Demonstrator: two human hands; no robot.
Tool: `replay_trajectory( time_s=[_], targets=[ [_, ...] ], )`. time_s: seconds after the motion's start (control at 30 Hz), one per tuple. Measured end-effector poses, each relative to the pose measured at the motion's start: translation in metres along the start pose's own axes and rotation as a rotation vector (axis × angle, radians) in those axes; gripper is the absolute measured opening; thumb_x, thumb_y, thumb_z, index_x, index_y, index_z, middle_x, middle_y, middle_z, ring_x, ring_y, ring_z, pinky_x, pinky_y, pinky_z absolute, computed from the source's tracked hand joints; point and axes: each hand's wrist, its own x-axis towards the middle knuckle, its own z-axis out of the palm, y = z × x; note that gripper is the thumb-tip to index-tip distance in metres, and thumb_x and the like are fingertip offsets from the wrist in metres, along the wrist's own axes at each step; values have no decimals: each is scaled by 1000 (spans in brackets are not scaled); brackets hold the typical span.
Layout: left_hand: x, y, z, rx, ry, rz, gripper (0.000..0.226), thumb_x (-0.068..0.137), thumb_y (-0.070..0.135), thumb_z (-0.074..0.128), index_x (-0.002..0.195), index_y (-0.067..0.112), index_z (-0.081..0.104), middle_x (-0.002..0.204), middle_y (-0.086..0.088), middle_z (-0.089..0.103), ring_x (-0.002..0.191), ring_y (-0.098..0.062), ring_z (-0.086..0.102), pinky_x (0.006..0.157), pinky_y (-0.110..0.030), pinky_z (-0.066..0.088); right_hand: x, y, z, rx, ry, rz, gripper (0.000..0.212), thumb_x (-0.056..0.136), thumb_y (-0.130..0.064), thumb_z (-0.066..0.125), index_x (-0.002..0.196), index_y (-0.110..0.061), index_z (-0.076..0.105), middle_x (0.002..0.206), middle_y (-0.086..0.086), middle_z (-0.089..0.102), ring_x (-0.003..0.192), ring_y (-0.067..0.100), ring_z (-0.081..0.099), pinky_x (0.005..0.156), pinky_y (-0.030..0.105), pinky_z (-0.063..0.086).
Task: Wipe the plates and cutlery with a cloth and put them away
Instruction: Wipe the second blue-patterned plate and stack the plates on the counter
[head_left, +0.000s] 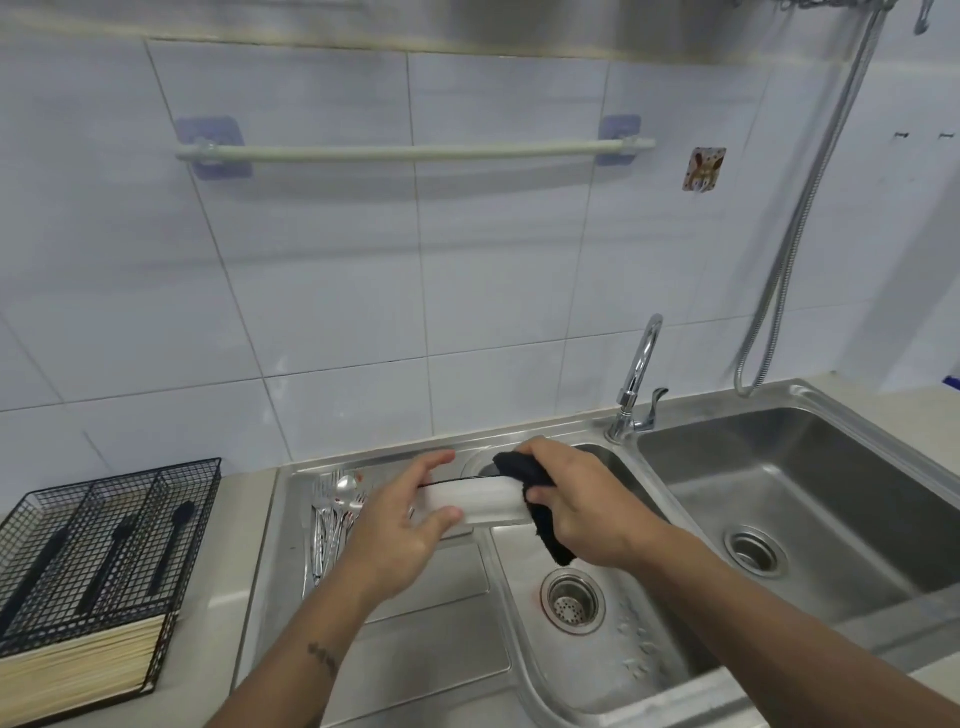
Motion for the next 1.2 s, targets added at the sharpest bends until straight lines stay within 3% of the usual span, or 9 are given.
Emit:
replay_trajectory(
  time_s=[0.1,0.3,0.4,0.6,0.73,0.83,0.93,1.07,1.2],
  targets=[
    [0,16,3,-107,21,49,47,76,27,68,117,51,61,111,24,68,107,2,61,94,-27,48,0,4,-4,22,107,-10,33,92,-10,52,117,-31,53,108,-12,57,101,6,52,87,27,43],
    [4,37,20,-462,130,5,54,75,9,73,121,35,62,106,-13,71,97,-36,66,88,-51,55,-14,-4,36,1,446,-172,49,88,-2,46,137,-11,50,145,1,45,136,13,37,111,38,34],
    [3,37,19,-582,162,-72,54,86,-8,67,127,26,57,95,-10,75,84,-29,72,73,-40,59,-19,-7,50,-47,432,-205,57,90,-3,41,146,-12,39,158,2,27,147,19,19,116,49,25],
    [2,42,14,-670,231,-182,42,91,-2,62,123,26,59,87,-1,76,72,-16,72,61,-27,56,-23,-9,49,-41,487,-125,59,92,-18,48,150,-19,34,161,-5,17,148,16,12,116,50,23],
    [3,48,17,-676,235,-175,42,90,1,65,122,28,61,94,-3,75,87,-20,73,76,-30,55,-13,-23,42,-238,359,-290,63,91,-30,54,150,-27,32,162,-2,14,149,19,6,119,50,10],
    [2,49,15,-711,245,-161,42,91,0,62,122,27,60,94,-4,74,75,-14,72,62,-24,55,-3,-7,29,-155,425,-156,60,92,-34,47,150,-31,31,160,-6,16,147,15,14,117,46,21],
    [1,48,12,-741,256,-178,43,91,2,63,127,26,59,101,-4,74,77,-15,72,65,-28,56,-1,-7,29,-76,441,-27,60,93,-35,42,151,-36,25,160,-7,16,146,12,13,118,42,21],
    [5,49,9,-826,218,-170,47,93,1,61,132,27,57,106,-9,75,87,-24,73,81,-41,58,5,-17,30,-280,412,-210,60,92,-33,43,150,-34,29,161,-1,15,147,22,12,119,42,14],
    [12,53,10,-837,244,-146,50,91,-1,63,132,28,60,104,-8,74,84,-22,71,82,-40,58,18,-2,25,-14,511,-17,57,93,-24,39,149,-32,31,157,-9,24,142,12,25,115,39,28]
  ],
)
